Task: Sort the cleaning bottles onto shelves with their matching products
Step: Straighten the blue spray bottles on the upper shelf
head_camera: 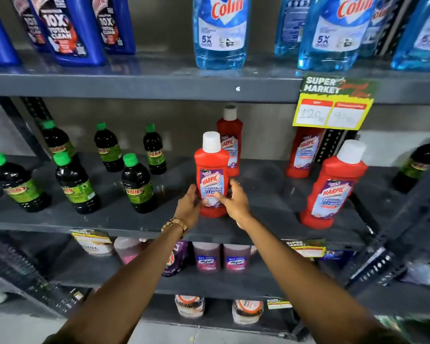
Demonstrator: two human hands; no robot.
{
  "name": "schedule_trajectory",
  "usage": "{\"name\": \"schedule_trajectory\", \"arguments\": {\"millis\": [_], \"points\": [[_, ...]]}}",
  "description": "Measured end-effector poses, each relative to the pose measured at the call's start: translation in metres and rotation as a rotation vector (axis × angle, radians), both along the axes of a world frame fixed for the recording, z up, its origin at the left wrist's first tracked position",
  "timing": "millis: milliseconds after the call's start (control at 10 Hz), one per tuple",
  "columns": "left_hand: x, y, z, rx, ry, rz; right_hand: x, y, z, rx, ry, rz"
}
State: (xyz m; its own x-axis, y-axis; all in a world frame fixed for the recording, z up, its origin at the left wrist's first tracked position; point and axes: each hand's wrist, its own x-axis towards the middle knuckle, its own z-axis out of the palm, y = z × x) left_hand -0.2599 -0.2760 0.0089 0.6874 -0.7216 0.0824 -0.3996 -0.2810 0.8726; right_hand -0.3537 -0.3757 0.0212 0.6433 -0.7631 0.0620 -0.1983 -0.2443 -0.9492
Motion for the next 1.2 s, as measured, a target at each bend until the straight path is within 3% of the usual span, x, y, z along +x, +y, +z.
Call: {"name": "schedule_trajectory", "arguments": {"millis": [500, 1000, 1200], "points": [[-0.044, -0.03, -0.008, -0.071, -0.018, -0.029, -0.049, -0.026, -0.003, -0.005, -0.02, -0.001], [-0.048, -0.025, 0.003, 0.016, 0.054, -0.01, -0.046, -0.024, -0.005, 0.047, -0.025, 0.002], [-0.047, -0.009, 0.001, 0.101, 0.021, -0.035, -0.059, -0.018, -0.009, -0.024, 0.016, -0.095]]}}
